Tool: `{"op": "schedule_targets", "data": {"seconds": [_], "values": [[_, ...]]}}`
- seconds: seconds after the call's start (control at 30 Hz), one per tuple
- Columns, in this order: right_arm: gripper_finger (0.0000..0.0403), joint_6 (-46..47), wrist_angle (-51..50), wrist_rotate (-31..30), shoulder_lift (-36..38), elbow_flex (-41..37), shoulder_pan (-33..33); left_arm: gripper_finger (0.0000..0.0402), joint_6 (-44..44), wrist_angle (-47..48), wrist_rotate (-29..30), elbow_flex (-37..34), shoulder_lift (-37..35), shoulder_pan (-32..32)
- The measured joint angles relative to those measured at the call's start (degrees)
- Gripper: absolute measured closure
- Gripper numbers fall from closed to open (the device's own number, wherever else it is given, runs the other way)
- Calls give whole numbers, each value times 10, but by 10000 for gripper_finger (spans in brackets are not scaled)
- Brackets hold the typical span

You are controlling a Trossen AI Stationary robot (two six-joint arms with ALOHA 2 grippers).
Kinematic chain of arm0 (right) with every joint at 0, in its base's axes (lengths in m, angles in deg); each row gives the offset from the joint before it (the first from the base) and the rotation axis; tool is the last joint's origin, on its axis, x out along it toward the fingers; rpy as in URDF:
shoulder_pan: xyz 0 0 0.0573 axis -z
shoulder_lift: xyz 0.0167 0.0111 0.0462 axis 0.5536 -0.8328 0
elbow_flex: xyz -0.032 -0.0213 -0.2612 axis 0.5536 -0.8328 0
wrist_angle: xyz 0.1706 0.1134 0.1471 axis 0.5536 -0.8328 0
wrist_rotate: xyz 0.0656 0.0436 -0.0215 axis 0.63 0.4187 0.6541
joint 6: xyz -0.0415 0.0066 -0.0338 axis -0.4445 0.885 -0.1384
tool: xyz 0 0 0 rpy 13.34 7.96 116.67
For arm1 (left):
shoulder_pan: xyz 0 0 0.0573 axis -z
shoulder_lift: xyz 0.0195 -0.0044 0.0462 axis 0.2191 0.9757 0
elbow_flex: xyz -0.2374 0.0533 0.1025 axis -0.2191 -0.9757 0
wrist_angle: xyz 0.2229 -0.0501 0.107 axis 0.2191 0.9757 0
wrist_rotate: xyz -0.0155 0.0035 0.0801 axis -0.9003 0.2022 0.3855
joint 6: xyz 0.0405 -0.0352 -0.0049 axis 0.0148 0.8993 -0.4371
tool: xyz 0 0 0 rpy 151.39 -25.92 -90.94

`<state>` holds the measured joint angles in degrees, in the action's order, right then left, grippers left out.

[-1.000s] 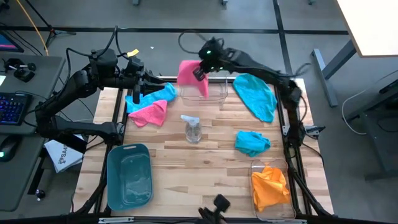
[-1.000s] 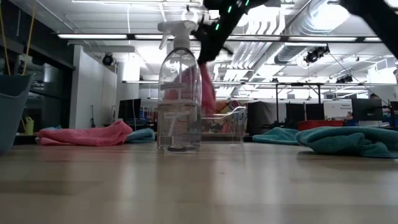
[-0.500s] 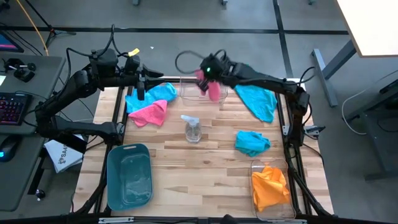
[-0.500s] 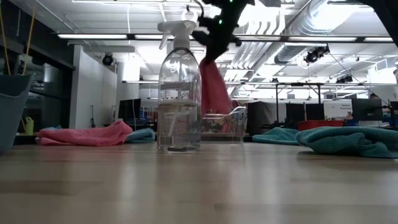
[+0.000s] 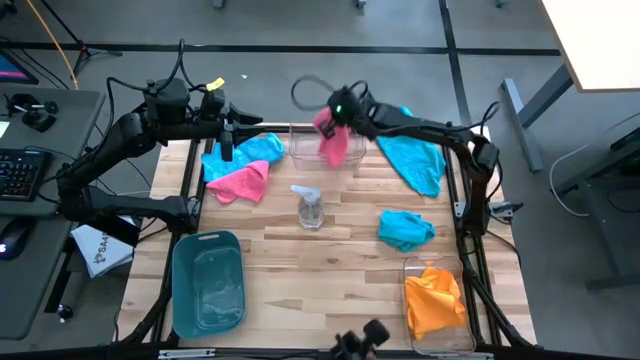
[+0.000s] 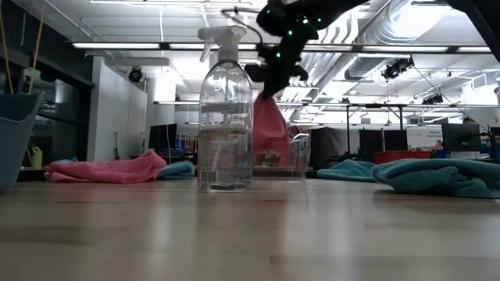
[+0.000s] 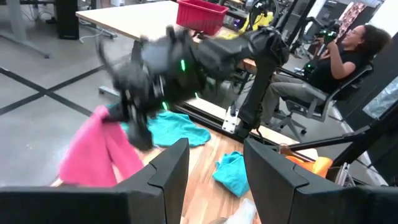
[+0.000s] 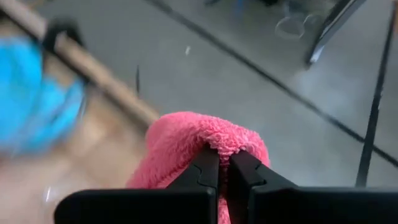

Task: Sort microfiber towel by color & place in baskets
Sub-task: Put the right pink towel into the top transparent bin

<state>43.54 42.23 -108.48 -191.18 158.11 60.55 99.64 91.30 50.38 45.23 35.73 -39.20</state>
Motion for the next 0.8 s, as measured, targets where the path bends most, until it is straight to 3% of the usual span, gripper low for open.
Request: {"op": "schedule_targets", "data": {"seconds": [0.17,0.3,0.43,0.67,0.8], "values": [[403,-7,-1,1,1,28,40,259,0,0,0,0,0,0],[403,18,-22,46,1,14,41,259,0,0,0,0,0,0],[403,36,-29,51,0,-14,4,259,0,0,0,0,0,0],[403,46,25,-5,0,-56,-92,259,0,0,3,0,0,0],[403,64,22,-8,0,-75,-111,259,0,0,3,0,0,0]]}}
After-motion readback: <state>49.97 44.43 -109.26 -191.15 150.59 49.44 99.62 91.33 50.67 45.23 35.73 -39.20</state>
